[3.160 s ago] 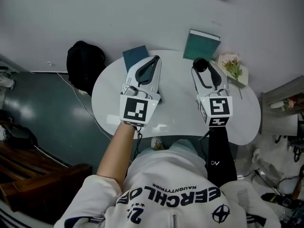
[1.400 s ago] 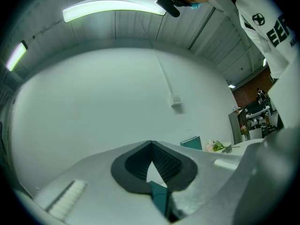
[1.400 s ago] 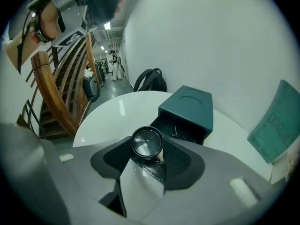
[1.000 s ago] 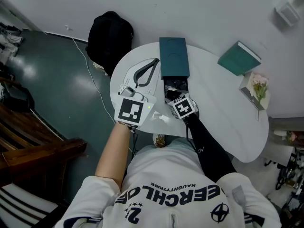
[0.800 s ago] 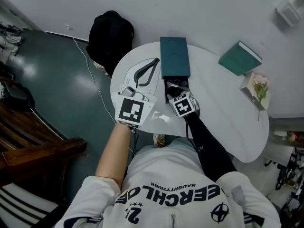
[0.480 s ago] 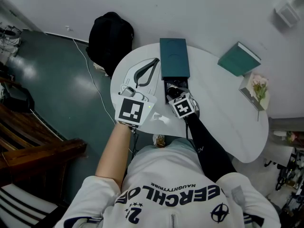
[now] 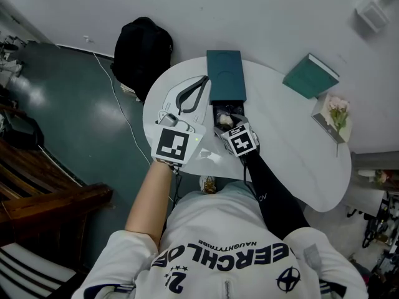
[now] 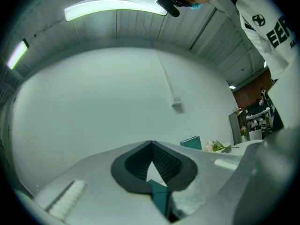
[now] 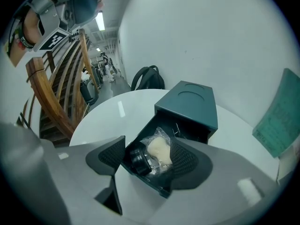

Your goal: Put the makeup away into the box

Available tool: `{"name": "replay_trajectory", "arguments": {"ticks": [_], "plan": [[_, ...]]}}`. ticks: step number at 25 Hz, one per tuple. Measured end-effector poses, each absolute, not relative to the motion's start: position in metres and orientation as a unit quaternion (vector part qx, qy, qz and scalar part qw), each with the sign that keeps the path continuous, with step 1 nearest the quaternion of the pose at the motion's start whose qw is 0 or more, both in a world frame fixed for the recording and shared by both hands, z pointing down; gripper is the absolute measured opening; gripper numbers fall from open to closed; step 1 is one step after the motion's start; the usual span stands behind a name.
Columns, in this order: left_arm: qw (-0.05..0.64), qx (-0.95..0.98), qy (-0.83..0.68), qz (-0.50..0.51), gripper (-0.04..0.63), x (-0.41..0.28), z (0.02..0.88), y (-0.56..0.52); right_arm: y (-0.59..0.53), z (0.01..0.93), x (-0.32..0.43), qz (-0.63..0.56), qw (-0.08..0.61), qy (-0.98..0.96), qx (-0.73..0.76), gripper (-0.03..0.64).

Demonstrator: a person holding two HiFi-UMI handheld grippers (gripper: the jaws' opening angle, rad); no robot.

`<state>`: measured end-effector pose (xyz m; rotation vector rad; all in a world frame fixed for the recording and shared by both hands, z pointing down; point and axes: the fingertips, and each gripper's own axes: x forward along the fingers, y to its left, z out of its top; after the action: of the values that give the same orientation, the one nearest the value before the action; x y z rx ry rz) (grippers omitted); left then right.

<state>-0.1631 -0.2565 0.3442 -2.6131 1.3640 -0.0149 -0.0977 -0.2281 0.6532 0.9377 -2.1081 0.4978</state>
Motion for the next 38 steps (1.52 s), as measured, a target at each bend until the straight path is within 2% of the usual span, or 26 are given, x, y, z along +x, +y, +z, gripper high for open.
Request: {"name": "replay_trajectory", "arguments": {"ticks": [7, 13, 33, 38], "plan": [[0.098, -0.885, 0.456, -0.005, 0.0, -0.157, 0.343, -0.256, -0.225, 0.653, -0.095, 0.199, 0.373, -0.828, 0.368, 0.328], [0.096, -0.882, 0.46, -0.004, 0.0, -0.158, 0.341, -0.257, -0.235, 0.628, -0.094, 0.185, 0.325, -0.843, 0.387, 0.328], [0.097, -0.88, 0.464, 0.004, 0.0, -0.161, 0.329, -0.27, -0.271, 0.412, -0.08, 0.014, 0.134, -0.879, 0.456, 0.322], [0.096, -0.881, 0.463, 0.007, 0.0, -0.158, 0.324, -0.27, -0.265, 0.373, -0.072, -0.028, 0.108, -0.878, 0.465, 0.322]]}}
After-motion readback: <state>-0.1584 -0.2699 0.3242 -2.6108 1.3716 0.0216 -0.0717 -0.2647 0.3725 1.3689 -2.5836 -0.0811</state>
